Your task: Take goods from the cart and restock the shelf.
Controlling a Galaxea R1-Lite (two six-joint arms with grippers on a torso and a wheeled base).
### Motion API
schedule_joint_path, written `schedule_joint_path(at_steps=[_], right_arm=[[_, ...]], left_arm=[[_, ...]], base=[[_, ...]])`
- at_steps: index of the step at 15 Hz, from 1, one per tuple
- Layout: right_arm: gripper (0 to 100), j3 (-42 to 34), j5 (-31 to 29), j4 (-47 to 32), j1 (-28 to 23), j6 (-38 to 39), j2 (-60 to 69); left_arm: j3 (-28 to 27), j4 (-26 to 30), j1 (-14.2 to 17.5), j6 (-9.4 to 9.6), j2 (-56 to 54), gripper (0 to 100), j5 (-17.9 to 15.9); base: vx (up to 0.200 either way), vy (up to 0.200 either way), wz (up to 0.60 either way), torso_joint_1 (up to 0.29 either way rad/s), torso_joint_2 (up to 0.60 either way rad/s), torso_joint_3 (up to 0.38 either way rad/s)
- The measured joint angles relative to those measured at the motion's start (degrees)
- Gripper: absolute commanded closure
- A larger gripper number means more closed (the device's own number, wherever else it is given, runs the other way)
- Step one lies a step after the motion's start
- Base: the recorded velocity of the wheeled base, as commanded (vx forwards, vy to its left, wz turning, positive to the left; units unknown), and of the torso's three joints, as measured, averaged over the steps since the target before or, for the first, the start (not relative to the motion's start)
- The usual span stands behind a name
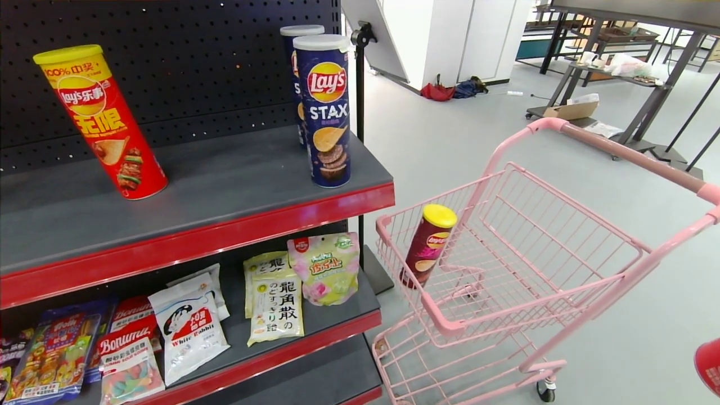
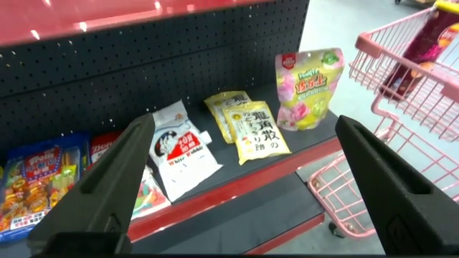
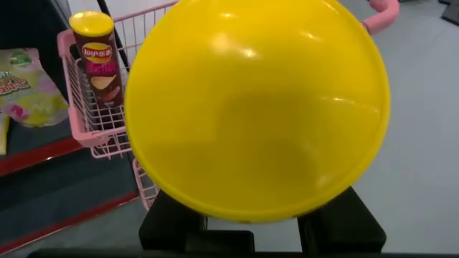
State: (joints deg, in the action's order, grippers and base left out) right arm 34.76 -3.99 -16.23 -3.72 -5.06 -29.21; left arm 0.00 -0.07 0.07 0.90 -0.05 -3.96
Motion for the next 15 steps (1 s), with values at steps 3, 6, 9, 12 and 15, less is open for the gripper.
schedule_joint_path(at_steps=[3, 6, 9, 12, 15], right_arm=[[100, 0.88, 0.02, 0.2, 0.02, -0.57, -0.22], [100, 0.96, 0.05, 0.13, 0.04, -0.66, -0.69], [100, 1.1, 0.13, 0.17, 0.06, -0.63, -1.41], [100, 1.1, 0.13, 0.13, 0.11, -0.63, -1.88], [100, 0.74, -0.02, 0.09, 0.09, -1.04, -2.62]], left_arm=[[0.0, 0.02, 0.0, -0.17, 0.0, 0, -0.06], [0.0, 0.0, 0.0, -0.2, 0.0, 0, -0.06], [0.0, -0.02, 0.0, -0.22, 0.0, 0, -0.09], [0.0, 0.02, -0.02, -0.22, -0.02, 0, -0.09], [0.0, -0.04, 0.0, -0.12, 0.0, 0, -0.09]], base=[[0.0, 0.0, 0.0, 0.19, -0.55, -0.351], [0.0, 0.0, 0.0, 0.23, -0.61, -0.38], [0.0, 0.0, 0.0, 0.189, -0.46, -0.29], [0.0, 0.0, 0.0, 0.157, -0.38, -0.232], [0.0, 0.0, 0.0, 0.133, -0.32, -0.183]])
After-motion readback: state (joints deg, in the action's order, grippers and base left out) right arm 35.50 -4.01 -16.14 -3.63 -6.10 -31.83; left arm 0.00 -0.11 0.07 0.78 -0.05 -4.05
